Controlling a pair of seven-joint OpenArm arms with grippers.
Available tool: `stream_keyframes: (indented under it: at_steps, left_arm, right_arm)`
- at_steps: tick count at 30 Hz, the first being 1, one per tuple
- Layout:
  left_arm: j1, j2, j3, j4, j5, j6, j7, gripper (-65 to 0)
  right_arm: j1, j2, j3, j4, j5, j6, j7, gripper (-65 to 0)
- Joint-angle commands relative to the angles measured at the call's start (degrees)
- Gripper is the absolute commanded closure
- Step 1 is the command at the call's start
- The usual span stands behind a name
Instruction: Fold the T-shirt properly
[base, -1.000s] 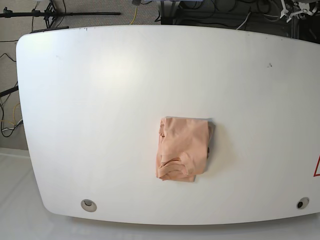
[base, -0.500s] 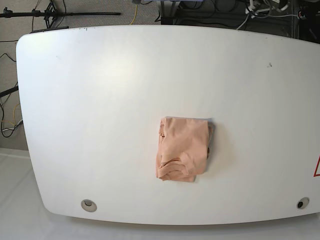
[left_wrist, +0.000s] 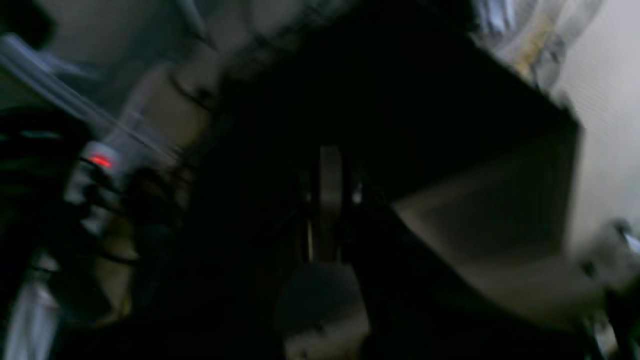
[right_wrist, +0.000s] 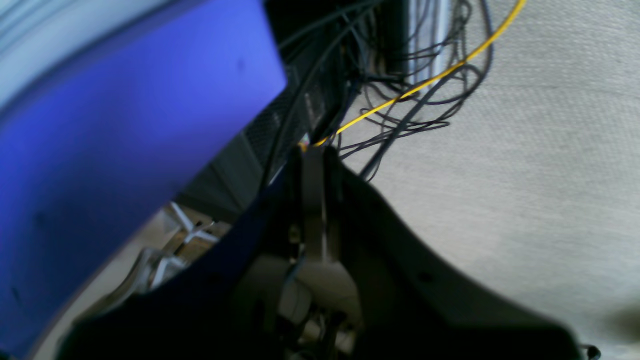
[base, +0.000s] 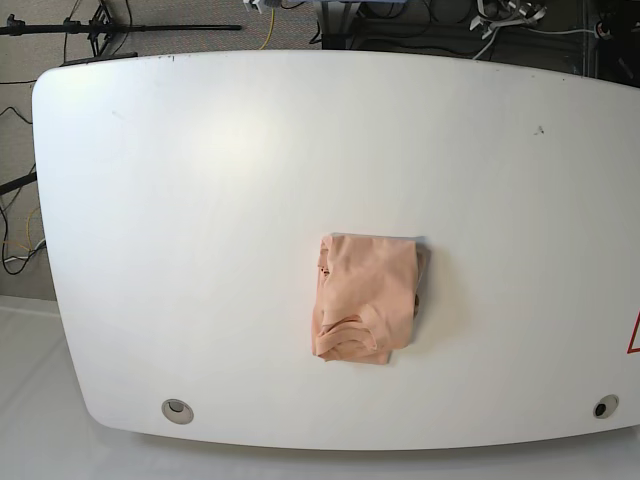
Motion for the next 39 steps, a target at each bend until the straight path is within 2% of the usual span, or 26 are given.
stream_keyframes:
  at_steps: [1, 6, 11, 31, 39]
  left_arm:
    - [-1.7, 0.6, 0.0, -2.6, 2.1, 2.9, -2.4, 0.0]
    - [-3.9, 2.0, 0.0, -2.6, 5.7, 8.5, -3.3, 0.0]
    - [-3.9, 4.7, 0.0, -2.6, 6.8, 9.3, -3.4, 0.0]
    - [-7.5, 5.6, 1.1, -2.6, 7.0, 9.2, -3.0, 0.0]
    - [-10.0, 6.3, 3.6, -2.6, 6.9, 9.2, -0.9, 0.0]
  right_arm:
    - [-0.1, 0.1, 0.0, -0.2, -0.3, -0.8, -0.1, 0.0]
    - [1.2, -0.2, -0.1, -0.4, -0.3, -5.1, -0.2, 0.0]
    - [1.4, -0.3, -0.1, -0.4, -0.4, -8.0, -0.2, 0.0]
    - [2.3, -0.4, 0.0, -0.4, -0.2, -8.3, -0.6, 0.0]
    - [2.8, -2.0, -0.1, -0.4, -0.3, -8.3, -1.6, 0.0]
